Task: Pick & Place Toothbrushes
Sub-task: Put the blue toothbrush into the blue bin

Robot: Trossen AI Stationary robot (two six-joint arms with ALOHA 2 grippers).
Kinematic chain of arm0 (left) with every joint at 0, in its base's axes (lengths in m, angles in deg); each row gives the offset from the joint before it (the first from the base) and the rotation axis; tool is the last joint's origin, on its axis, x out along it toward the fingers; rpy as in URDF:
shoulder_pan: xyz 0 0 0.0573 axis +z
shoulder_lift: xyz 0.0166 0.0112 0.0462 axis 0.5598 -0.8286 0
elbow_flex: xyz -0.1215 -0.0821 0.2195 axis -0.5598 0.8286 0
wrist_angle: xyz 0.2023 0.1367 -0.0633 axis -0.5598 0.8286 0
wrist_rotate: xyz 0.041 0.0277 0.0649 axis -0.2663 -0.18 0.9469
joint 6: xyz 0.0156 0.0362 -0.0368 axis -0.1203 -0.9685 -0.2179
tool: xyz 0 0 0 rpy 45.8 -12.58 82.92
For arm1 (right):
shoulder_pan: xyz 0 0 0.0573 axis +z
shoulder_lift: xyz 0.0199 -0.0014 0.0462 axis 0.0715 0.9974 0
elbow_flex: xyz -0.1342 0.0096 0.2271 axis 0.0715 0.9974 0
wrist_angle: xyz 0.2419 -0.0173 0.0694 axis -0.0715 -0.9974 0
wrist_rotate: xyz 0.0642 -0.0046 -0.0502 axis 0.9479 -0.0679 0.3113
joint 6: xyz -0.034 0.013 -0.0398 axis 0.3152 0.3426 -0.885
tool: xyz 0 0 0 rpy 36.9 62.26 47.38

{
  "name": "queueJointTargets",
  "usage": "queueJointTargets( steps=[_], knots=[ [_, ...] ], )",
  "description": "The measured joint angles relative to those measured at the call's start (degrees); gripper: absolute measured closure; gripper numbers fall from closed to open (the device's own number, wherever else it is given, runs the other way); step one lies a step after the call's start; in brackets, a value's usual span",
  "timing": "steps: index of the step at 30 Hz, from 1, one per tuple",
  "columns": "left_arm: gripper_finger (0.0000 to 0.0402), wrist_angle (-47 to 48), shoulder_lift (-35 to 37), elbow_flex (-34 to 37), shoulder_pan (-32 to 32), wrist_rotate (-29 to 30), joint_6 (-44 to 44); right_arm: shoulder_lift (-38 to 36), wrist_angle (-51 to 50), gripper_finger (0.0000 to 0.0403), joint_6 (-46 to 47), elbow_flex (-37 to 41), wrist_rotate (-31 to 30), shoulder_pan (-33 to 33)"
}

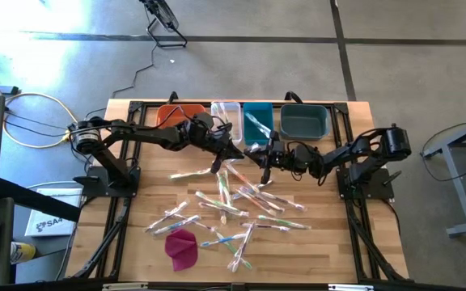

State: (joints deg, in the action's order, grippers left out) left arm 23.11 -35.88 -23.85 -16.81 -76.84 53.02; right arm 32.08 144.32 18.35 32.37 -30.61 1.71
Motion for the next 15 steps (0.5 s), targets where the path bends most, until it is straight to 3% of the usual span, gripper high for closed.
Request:
queueJointTargets(
  steps=[6,15],
  knots=[
    [0.0369,0.1,0.0,0.0,0.0,1.6,0.0,0.0,-0.2,0.0394,0.2,0.0,0.0,0.0],
    [0.027,0.3,0.0,0.0,0.0,3.2,0.2,0.0,-0.2,0.0395,0.2,0.0,0.0,0.0]
  ],
)
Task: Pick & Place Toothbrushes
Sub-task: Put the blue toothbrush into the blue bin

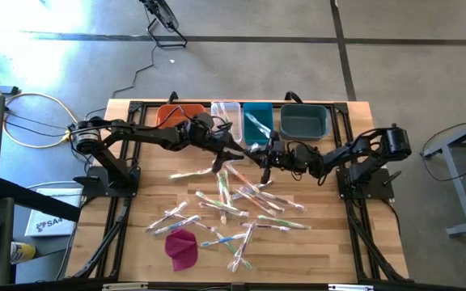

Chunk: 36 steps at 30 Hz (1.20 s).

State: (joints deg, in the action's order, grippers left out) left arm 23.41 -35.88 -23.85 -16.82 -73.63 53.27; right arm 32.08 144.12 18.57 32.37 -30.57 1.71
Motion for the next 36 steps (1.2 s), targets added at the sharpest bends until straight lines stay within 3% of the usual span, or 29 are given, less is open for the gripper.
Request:
queueJointTargets(
  steps=[5,9,28,36],
  knots=[
    [0.0222,-0.1,0.0,0.0,0.0,2.8,0.8,0.0,0.0,0.0395,0.0,0.0,-0.1,0.0],
    [0.0206,-0.2,0.0,0.0,0.0,2.8,0.8,0.0,-0.1,0.0395,0.0,0.0,0.0,0.0],
    [0.0203,0.5,0.0,0.0,0.5,3.1,0.4,0.0,-1.8,0.0395,0.5,0.0,-1.3,0.0],
    [0.0203,-2.8,0.1,3.6,4.2,-2.7,0.3,0.0,-4.1,0.0395,2.6,0.0,-1.9,-0.1]
  ],
)
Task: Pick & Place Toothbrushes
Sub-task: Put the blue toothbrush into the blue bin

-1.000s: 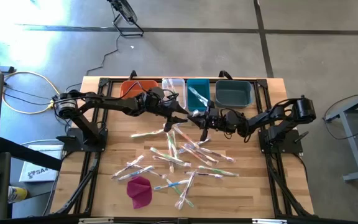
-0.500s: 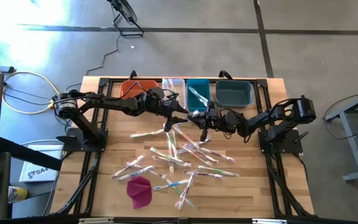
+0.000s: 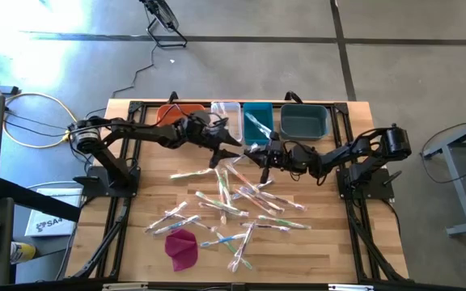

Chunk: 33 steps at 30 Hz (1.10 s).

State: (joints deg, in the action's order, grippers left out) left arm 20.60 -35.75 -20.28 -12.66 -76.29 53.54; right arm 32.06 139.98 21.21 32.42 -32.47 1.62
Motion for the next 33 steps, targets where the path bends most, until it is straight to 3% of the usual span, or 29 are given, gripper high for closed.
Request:
queueJointTargets(
  steps=[8,19,25,30,33],
  knots=[
    [0.0203,-11.1,6.8,10.5,3.2,-0.9,2.3,-0.7,-2.2,0.0395,0.2,0.0,-0.9,-1.8],
    [0.0203,-11.2,19.2,21.6,3.4,1.5,1.9,-5.1,-3.1,0.0395,0.2,0.0,-1.8,-6.5],
    [0.0203,-11.1,20.7,23.9,3.4,1.9,2.2,-10.5,-14.5,0.0395,1.8,0.0,-7.5,-11.9],
    [0.0203,-10.7,20.7,24.1,3.4,2.6,2.2,-12.9,-20.5,0.0395,7.3,0.0,-6.0,-17.9],
    [0.0203,-10.7,20.7,24.1,3.4,2.8,2.2,-13.0,-21.6,0.0395,9.5,-0.8,-2.1,-21.3]
  ],
)
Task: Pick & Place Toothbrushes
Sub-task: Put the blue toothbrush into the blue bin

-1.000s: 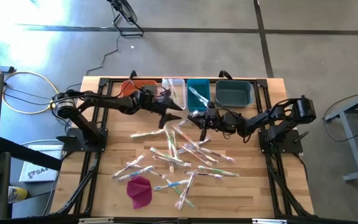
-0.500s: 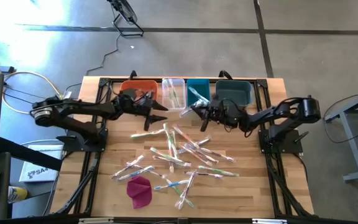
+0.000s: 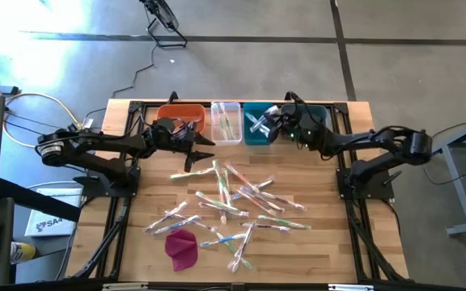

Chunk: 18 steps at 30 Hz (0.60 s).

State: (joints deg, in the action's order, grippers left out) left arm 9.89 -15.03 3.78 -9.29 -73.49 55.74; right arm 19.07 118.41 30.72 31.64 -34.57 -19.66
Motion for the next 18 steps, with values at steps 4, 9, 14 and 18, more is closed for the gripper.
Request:
queueJointTargets(
  steps=[4,9,14,18],
  knots=[
    [0.0203,0.0,0.0,0.0,0.0,0.2,0.0,0.8,-5.7,0.0395,2.4,-3.6,4.9,-3.0],
    [0.0203,0.0,0.0,0.0,0.0,0.2,0.0,2.4,-17.3,0.0395,2.9,-9.2,5.5,-3.8],
    [0.0203,0.1,0.0,0.0,0.0,0.4,0.0,3.5,-20.5,0.0395,3.4,-11.4,5.3,-4.2],
    [0.0203,0.2,0.0,0.0,0.0,0.4,0.1,3.5,-21.3,0.0395,5.6,-11.5,5.3,-4.5]
  ],
)
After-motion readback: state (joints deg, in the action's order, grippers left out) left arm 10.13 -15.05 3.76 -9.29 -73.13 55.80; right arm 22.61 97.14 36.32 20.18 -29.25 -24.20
